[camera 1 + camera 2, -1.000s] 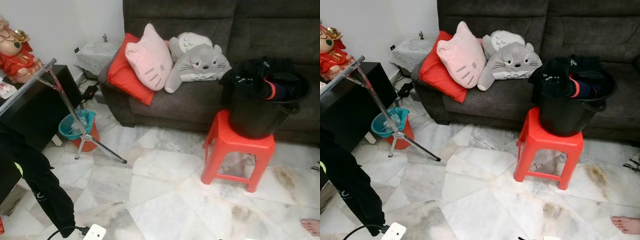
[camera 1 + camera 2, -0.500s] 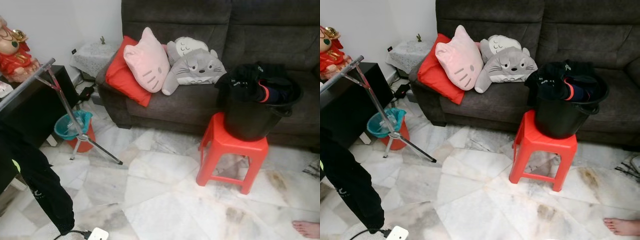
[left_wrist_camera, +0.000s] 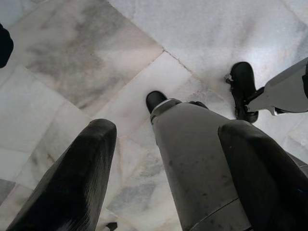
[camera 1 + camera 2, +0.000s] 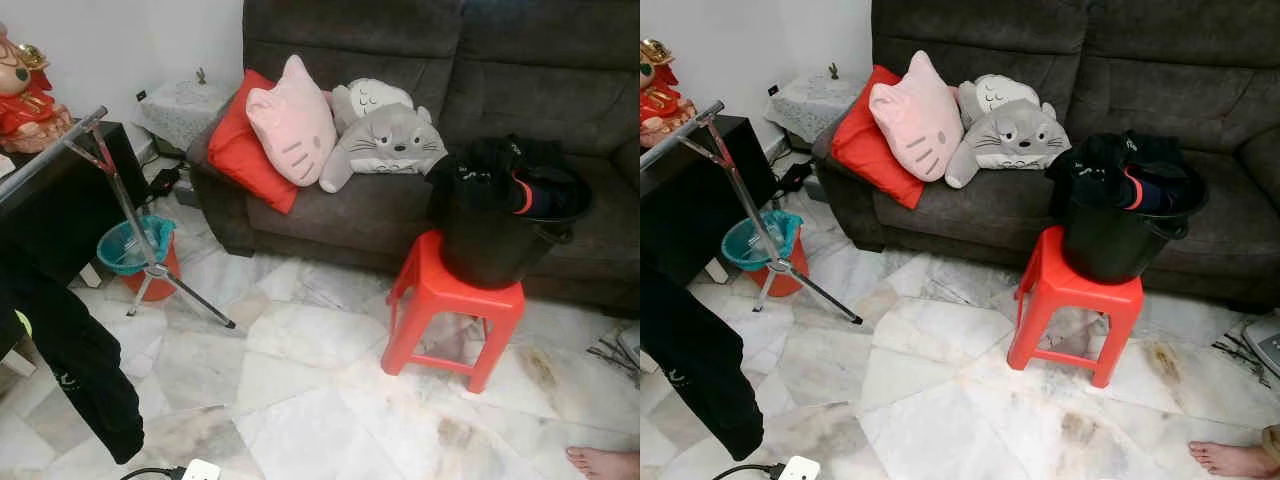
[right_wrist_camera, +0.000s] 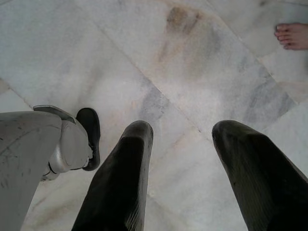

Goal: Hang hanger

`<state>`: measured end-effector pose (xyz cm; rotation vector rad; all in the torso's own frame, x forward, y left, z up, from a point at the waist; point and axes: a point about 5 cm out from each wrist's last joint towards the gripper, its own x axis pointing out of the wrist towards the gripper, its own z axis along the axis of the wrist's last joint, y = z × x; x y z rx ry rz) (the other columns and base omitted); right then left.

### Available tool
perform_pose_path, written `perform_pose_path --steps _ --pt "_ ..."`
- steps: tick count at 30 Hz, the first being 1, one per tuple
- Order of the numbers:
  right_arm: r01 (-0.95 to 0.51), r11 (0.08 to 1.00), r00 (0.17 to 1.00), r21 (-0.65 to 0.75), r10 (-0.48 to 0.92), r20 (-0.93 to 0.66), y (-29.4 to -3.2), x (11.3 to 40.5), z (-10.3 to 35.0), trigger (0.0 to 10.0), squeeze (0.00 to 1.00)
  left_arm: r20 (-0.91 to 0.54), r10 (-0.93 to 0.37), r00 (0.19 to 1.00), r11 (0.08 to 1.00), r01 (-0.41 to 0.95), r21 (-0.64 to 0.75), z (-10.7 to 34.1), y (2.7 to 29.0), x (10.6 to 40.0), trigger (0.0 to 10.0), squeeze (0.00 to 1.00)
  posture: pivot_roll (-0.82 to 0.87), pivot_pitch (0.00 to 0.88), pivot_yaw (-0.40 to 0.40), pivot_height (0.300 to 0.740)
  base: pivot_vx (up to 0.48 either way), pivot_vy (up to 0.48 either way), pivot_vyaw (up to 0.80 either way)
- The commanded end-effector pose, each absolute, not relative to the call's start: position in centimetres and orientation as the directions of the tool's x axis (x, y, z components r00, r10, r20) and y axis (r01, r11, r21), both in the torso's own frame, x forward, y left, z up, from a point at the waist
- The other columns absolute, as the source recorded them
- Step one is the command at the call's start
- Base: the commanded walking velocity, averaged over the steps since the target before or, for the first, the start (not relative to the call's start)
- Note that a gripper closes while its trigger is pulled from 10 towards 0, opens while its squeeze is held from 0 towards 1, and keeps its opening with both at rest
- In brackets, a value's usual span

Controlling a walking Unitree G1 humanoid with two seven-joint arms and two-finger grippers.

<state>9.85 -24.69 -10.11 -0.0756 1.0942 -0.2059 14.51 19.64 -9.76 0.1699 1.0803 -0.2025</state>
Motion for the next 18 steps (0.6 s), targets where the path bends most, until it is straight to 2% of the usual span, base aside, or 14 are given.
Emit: perform_pose_path --steps 1,10,18 --pt "0.116 0.981 0.448 -0.155 -0.191 -0.873 -24.27 9.93 -10.19 10.0 0.0 -0.889 -0.049 0.455 0.972 0.226 0.062 -9.7 20.57 14.31 10.0 0.0 -0.23 0.0 -0.02 0.74 0.0 0.0 0.0" --pt "0.098 0.976 0.491 -0.193 -0.216 -0.844 -24.08 10.51 -9.98 10.0 0.0 -0.883 -0.012 0.469 0.976 0.196 0.091 -9.53 21.2 14.52 10.0 0.0 -0.22 0.0 0.002 0.74 0.0 0.0 0.0" --pt "0.105 0.975 0.484 -0.197 -0.224 -0.846 -24.0 10.53 -10.02 10.0 0.0 -0.88 -0.017 0.475 0.981 0.18 0.078 -9.47 21.28 14.62 10.0 0.0 -0.23 0.0 0.01 0.74 0.0 0.0 0.0"
